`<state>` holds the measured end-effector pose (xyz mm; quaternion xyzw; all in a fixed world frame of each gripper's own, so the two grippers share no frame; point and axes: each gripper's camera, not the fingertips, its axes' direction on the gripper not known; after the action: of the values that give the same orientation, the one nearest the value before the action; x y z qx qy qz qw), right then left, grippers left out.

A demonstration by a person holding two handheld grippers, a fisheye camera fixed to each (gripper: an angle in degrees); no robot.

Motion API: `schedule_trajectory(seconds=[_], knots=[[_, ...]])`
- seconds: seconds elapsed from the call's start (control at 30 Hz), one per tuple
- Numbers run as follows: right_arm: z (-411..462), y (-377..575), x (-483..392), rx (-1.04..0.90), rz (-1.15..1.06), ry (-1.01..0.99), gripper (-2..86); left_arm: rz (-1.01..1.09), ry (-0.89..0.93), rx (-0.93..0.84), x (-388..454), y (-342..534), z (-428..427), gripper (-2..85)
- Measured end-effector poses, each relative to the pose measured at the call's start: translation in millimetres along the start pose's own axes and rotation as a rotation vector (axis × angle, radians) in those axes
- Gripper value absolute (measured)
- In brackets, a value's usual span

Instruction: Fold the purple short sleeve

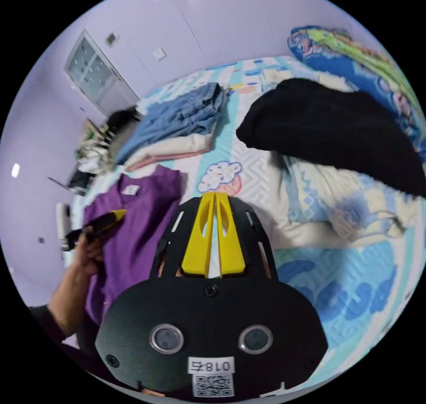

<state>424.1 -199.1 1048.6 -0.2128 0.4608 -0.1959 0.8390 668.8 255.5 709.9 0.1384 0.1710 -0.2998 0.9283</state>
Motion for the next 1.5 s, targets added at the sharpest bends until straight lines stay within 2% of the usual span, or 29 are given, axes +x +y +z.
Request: schedule_trajectory(seconds=[0.03, 0.1, 0.23, 0.3, 0.43, 0.5, 0.57, 0.63, 0.67, 0.77, 0.87, 0.97, 1.13, 1.27, 1.43, 1.5], knots=[[-10, 3, 2, 0.056, -0.015, -0.100, 0.1, 0.001, -0.002, -0.001, -1, 2, 0, -1.0], [-16, 4, -12, 0.071, -0.098, -0.154, 0.3, 0.002, 0.001, -0.001, -7, 9, 1, -1.0], [13, -1, -64, -0.191, -0.321, -0.251, 0.2, -0.022, 0.040, 0.000, -22, 21, 2, -1.0], [19, 2, -75, -0.236, -0.327, -0.114, -0.3, -0.035, 0.059, -0.002, -30, 29, 1, -1.0], [-19, 11, -80, -0.104, -0.214, 0.039, 0.1, -0.042, 0.066, -0.007, -38, 42, -1, -1.0], [-35, 20, -96, -0.065, -0.267, -0.090, 0.5, -0.034, 0.052, -0.003, -39, 51, -3, -1.0], [-32, 29, -127, -0.129, -0.388, -0.132, 1.5, -0.030, 0.041, 0.000, -39, 58, -5, -1.0], [-13, 45, -158, -0.249, -0.494, 0.046, 0.6, -0.025, 0.030, 0.013, -39, 66, -10, -1.0], [-16, 49, -161, -0.217, -0.502, 0.070, 0.3, -0.030, 0.020, 0.039, -40, 72, -17, -1.0], [-34, 53, -155, -0.184, -0.365, 0.161, -0.1, -0.090, -0.052, 0.122, -53, 86, -46, -1.0], [-67, 64, -171, -0.108, -0.341, 0.197, 0.4, -0.082, 0.056, 0.136, -57, 99, -76, -0.9], [-108, 79, -199, 0.012, -0.320, 0.154, 1.2, 0.041, 0.132, 0.216, -41, 136, -138, -0.6], [-137, 96, -288, 0.062, -0.423, -0.030, 4.5, 0.073, 0.071, 0.331, -52, 263, -256, 2.4], [-124, 96, -384, 0.003, -0.568, -0.155, 7.1, -0.040, -0.139, 0.374, -82, 377, -342, 5.1], [-78, 102, -550, -0.107, -0.831, -0.182, 8.3, -0.110, -0.311, 0.227, -97, 443, -385, 7.3], [-60, 104, -602, -0.135, -0.907, -0.144, 8.4, -0.091, -0.313, 0.060, -108, 447, -377, 8.8]])
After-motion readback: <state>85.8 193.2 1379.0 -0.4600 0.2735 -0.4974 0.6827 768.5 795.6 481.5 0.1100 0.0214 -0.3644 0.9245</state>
